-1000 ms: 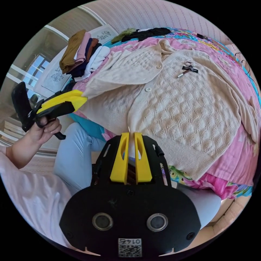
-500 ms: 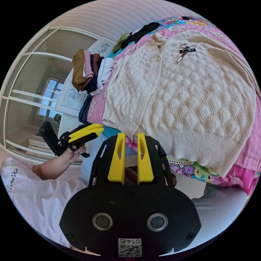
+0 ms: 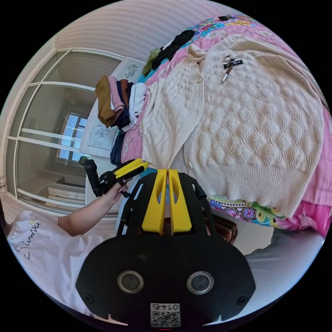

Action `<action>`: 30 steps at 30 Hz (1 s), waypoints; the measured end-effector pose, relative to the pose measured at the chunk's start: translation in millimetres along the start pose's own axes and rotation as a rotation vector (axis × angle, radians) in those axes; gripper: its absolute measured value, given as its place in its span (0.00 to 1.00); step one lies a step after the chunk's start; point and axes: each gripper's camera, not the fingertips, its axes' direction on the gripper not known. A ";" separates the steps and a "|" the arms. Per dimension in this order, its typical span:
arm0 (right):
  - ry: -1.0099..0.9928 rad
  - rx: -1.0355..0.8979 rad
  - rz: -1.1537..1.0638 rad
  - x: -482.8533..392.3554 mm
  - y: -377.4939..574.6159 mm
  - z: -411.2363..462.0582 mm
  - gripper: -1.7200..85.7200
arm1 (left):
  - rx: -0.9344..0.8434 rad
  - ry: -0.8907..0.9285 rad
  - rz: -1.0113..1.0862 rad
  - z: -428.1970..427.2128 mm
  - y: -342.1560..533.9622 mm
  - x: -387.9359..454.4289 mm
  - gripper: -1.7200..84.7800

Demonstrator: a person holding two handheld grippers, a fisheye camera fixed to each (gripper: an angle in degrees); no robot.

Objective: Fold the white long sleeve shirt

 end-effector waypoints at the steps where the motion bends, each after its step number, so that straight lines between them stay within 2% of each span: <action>1: 0.009 0.005 -0.008 -1.5 0.5 -6.5 0.02 | 0.000 -0.004 0.000 0.2 -0.2 0.0 0.03; 9: 0.061 -0.062 0.011 5.2 -4.3 -23.5 0.02 | 0.084 0.063 0.071 -45.4 25.7 -0.3 0.01; 14: 0.112 -0.197 0.054 16.2 -10.0 -3.3 0.02 | -0.006 0.079 0.110 -26.8 33.6 6.7 0.01; 18: 0.141 -0.189 0.096 21.4 -14.7 16.7 0.02 | -0.064 0.087 0.083 -3.2 23.8 6.4 0.01; 23: 0.223 -0.232 0.048 3.7 -10.3 27.5 0.02 | -0.041 0.058 0.058 -9.7 31.2 -6.2 0.01; 27: 0.322 -0.218 -0.018 -11.7 -8.1 8.9 0.03 | -0.007 0.009 0.033 -22.1 35.5 -31.9 0.01; 30: 0.399 -0.142 -0.082 -23.0 -28.7 -21.8 0.04 | 0.060 -0.031 0.057 -31.8 3.4 -62.7 0.01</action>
